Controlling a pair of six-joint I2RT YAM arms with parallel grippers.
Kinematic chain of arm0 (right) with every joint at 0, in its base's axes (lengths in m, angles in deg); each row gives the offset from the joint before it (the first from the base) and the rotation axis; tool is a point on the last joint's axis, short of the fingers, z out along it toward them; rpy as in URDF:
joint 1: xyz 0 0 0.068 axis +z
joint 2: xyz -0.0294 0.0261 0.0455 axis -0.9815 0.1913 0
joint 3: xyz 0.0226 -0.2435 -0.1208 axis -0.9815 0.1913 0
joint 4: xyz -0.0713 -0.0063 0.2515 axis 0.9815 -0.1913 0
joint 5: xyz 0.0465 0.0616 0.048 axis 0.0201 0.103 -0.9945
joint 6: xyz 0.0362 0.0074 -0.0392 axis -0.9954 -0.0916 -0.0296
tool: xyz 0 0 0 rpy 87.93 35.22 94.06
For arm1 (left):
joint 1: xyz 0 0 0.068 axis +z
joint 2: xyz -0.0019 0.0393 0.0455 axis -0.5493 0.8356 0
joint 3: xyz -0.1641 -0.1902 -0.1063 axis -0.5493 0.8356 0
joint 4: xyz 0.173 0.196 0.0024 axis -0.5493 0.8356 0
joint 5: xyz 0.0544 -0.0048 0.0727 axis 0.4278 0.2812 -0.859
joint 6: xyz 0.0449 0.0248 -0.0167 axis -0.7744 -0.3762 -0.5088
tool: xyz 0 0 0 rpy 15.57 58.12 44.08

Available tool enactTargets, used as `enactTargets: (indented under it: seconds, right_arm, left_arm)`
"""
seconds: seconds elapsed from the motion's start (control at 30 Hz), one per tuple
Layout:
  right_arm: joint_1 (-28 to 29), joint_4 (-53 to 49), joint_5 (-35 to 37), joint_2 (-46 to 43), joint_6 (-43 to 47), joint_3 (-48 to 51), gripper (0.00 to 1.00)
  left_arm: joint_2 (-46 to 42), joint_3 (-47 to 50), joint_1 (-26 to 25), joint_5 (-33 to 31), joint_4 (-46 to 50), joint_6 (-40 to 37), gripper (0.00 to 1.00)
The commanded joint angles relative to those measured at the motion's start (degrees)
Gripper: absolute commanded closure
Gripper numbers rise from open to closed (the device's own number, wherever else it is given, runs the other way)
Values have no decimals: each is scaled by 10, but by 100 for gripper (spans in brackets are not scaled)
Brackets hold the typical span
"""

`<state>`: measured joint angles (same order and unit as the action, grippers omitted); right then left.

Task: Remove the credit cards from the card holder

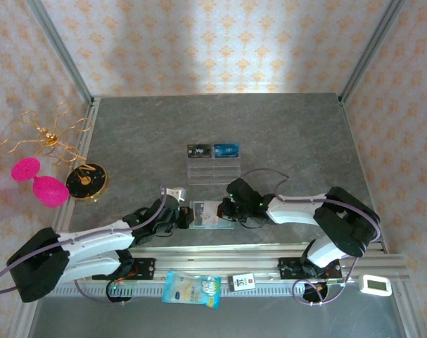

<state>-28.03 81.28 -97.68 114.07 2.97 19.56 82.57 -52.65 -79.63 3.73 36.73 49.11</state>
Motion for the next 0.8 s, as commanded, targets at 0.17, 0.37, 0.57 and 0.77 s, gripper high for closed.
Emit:
enactTargets:
  seconds: [0.17, 0.37, 0.57, 0.77]
  right_arm:
    - [-1, -11, 16, 2, 26, 6, 100]
    - [-1, 2, 16, 2, 24, 13, 100]
    - [-1, 10, 14, 7, 25, 13, 100]
    - [-1, 12, 12, 4, 28, 12, 97]
  left_arm:
    - [108, -52, -20, 14, -57, -20, 100]
    - [150, -55, -22, 17, -67, -19, 100]
    - [122, -69, -29, 16, -61, -19, 100]
    - [171, -91, -36, 18, -67, -24, 100]
